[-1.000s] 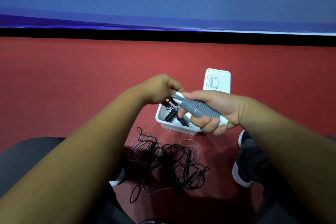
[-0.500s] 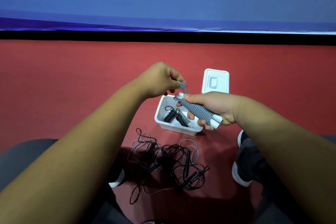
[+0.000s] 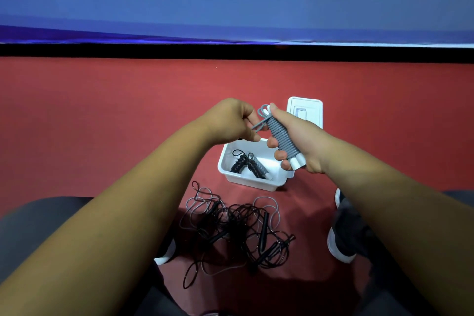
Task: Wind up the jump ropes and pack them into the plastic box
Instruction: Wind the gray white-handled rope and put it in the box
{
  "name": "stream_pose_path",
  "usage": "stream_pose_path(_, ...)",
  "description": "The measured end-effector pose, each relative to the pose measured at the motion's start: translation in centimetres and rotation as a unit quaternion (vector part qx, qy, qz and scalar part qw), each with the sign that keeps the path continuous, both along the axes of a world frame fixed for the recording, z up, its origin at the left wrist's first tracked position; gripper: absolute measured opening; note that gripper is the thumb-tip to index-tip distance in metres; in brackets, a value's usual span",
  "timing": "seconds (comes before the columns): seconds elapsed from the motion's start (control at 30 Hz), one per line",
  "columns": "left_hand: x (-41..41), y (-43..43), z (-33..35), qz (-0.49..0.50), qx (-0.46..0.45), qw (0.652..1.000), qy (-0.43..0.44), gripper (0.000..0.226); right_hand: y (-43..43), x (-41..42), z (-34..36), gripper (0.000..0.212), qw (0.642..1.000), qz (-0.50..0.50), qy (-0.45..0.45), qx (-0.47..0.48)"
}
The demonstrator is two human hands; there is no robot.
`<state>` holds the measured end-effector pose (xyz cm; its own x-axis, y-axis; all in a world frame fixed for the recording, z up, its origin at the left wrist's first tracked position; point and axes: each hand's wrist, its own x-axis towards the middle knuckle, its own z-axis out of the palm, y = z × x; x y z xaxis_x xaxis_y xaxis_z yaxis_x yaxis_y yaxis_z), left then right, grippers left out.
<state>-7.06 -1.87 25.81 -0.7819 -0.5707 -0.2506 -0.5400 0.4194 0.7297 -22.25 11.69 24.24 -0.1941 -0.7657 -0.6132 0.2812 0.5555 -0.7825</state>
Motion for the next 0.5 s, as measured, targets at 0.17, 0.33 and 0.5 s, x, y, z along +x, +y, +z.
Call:
stream_pose_path(0.17,0.4,0.2,-0.1,-0.01,0.048,0.998,-0.033,0.013,0.0,0.3,0.0,0.054,0.999,0.0,0.035,0.003)
stream_pose_path(0.33,1.0,0.1,-0.6,-0.004,0.091,0.996,0.01,0.035,-0.1,-0.2,-0.1,0.053,0.999,-0.016,0.051,0.001)
stream_pose_path(0.5,0.6,0.1,-0.9,0.06,0.173,0.977,0.109,0.031,-0.1,-0.7,-0.3,0.053,0.998,-0.026,0.049,-0.003)
